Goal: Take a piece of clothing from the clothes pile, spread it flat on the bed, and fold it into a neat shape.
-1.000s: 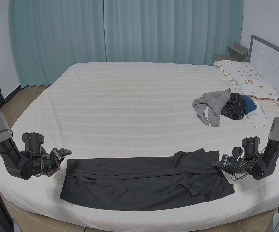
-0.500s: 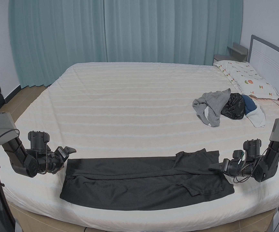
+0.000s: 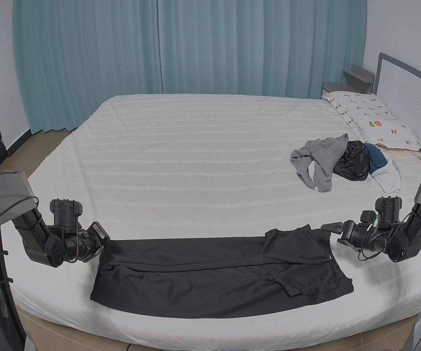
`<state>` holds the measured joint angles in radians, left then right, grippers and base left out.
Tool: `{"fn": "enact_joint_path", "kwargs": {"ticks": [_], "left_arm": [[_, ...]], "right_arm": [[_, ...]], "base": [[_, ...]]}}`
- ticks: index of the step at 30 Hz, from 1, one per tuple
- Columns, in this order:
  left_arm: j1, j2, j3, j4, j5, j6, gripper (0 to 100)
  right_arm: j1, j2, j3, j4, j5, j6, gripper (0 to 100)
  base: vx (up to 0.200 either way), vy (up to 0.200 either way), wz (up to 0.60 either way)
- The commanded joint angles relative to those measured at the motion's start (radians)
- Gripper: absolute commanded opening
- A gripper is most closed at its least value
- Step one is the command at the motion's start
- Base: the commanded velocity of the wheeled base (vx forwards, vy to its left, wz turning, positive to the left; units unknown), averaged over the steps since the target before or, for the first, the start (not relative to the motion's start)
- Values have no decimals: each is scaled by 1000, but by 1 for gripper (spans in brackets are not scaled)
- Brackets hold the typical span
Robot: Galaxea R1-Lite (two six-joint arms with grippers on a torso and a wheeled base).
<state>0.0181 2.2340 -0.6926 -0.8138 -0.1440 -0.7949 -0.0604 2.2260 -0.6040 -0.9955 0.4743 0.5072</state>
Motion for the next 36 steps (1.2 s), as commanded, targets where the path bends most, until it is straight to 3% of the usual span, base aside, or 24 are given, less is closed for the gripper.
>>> {"fn": "enact_joint_path", "kwargs": {"ticks": [1,6,7,16,20,27,28,33,34,36], "left_arm": [[8,16,-10,-1,24,-3,0],[8,15,-16,-10,27,-41,0],[8,15,-16,-11,27,-43,0],[8,22,-15,-16,29,-44,0],[8,22,-15,-16,29,-44,0],[6,21,-15,-16,29,-44,0],[6,21,-13,-16,29,-44,0],[6,18,-10,-16,29,-47,0],[6,18,-10,-16,29,-47,100],[6,18,-8,-16,27,-49,100]], "right_arm": [[4,73,-77,41,-31,16,100],[13,143,-158,72,-68,31,100],[13,146,-163,72,-68,33,0],[13,166,-221,89,-66,74,0],[13,164,-247,86,-74,142,0],[13,170,-247,84,-74,145,0],[13,170,-243,86,-74,142,100],[14,162,-235,84,-72,145,100],[14,158,-230,84,-71,148,100],[14,147,-220,83,-69,149,100]], "base": [[0,0,0],[0,0,0],[0,0,0],[0,0,0],[0,0,0],[0,0,0],[0,0,0],[0,0,0],[0,0,0],[0,0,0]]}}
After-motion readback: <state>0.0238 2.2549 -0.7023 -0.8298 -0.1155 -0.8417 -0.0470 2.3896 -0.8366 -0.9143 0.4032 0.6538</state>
